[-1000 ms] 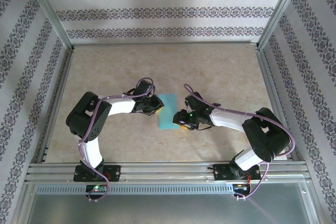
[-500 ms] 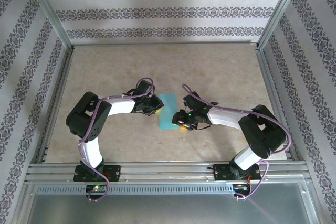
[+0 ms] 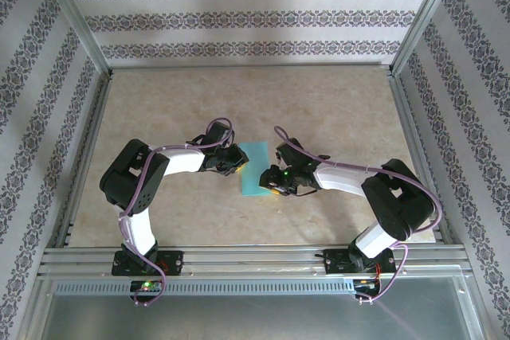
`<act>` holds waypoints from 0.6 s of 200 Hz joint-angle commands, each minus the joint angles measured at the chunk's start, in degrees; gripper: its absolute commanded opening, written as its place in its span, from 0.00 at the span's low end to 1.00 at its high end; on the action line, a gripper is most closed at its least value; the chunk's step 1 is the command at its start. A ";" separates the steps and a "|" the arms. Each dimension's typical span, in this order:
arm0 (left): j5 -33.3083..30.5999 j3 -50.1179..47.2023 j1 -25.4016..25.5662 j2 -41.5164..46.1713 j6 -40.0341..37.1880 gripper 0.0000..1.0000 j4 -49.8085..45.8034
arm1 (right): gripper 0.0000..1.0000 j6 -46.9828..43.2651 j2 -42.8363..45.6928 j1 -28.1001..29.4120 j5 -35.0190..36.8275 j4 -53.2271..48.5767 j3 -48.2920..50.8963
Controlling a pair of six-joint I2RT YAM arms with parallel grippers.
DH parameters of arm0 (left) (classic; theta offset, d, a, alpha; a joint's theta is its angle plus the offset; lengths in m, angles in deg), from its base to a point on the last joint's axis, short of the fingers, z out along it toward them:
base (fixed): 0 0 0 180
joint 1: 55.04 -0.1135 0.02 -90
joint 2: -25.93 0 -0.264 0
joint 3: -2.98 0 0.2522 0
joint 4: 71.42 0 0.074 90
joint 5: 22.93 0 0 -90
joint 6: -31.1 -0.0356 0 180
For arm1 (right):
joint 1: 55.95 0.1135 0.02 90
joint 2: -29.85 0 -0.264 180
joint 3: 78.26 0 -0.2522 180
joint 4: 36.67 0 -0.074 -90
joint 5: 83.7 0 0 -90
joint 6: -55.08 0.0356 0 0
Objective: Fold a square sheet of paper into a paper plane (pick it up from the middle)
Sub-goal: Fold the triangle a second time at the center of the table.
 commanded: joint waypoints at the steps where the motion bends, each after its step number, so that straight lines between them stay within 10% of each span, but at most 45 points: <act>1: -1.78 -2.59 -0.40 -2.52 1.06 0.18 -4.86 | 0.35 1.54 1.11 -1.07 -0.25 2.28 1.21; 120: 0.04 -2.50 -0.40 -0.46 -0.32 0.18 -1.59 | 0.03 5.64 1.81 -3.76 -4.09 3.40 3.02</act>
